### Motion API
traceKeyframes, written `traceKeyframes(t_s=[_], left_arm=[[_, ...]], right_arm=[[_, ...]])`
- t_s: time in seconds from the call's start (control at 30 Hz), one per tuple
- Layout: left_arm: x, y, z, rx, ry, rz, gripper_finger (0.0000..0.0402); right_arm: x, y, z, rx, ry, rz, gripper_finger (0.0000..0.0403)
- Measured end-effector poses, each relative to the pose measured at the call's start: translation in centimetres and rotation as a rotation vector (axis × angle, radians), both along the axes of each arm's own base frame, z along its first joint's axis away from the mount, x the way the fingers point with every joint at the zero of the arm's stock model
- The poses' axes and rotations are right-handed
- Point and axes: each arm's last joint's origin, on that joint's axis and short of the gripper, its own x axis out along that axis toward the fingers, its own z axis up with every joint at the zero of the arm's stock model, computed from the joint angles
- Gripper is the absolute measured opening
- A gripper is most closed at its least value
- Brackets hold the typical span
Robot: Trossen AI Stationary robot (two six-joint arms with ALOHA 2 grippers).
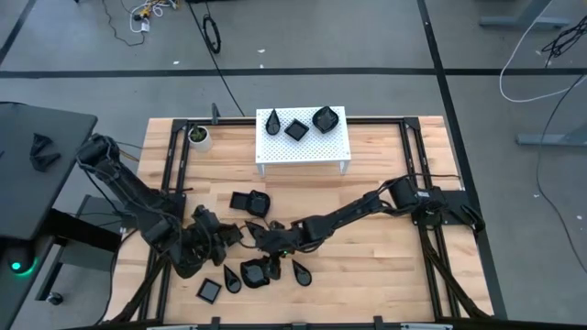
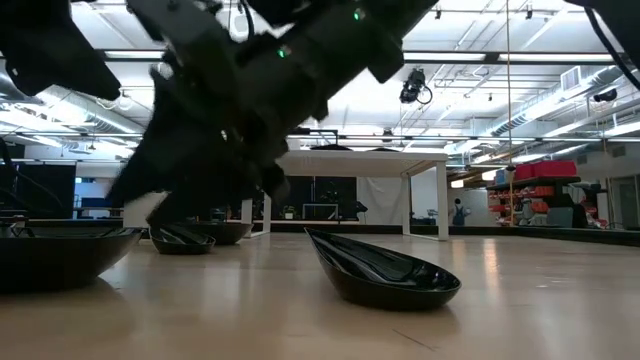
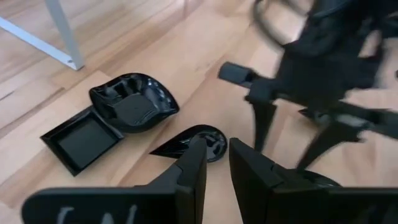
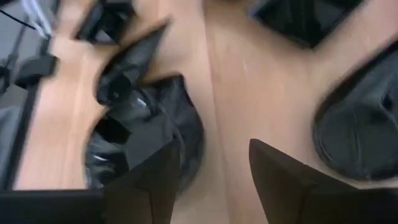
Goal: Pick & Place Mini shaped plates
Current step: Stack the black leaf-shaped plate on top of the other black leaf-shaped plate on the shelf
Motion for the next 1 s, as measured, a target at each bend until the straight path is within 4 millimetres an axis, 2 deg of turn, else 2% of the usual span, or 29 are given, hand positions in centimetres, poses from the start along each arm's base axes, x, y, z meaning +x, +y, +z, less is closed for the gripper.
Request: traceKeyframes(t_s=[0.13, 0.7, 1.0], left_arm=[[-0.23, -0.34, 0.11, 0.006, -0.027, -0.008, 0.0073], [-0.37, -0.52, 0.19, 0.015, -0.049, -0.008, 0.0073], [-0.36, -0.54, 0.20, 0.013, -0.050, -0.008, 0.0073]], right_arm=[[0.03, 0.09, -0.60, 0.022, 0.017, 0.026, 0.0186], [-0.39, 0.49, -0.85, 0.042, 0.064, 0.103, 0.0122], [-0.36, 0.58, -0.80, 0.042, 0.055, 0.123, 0.0066]])
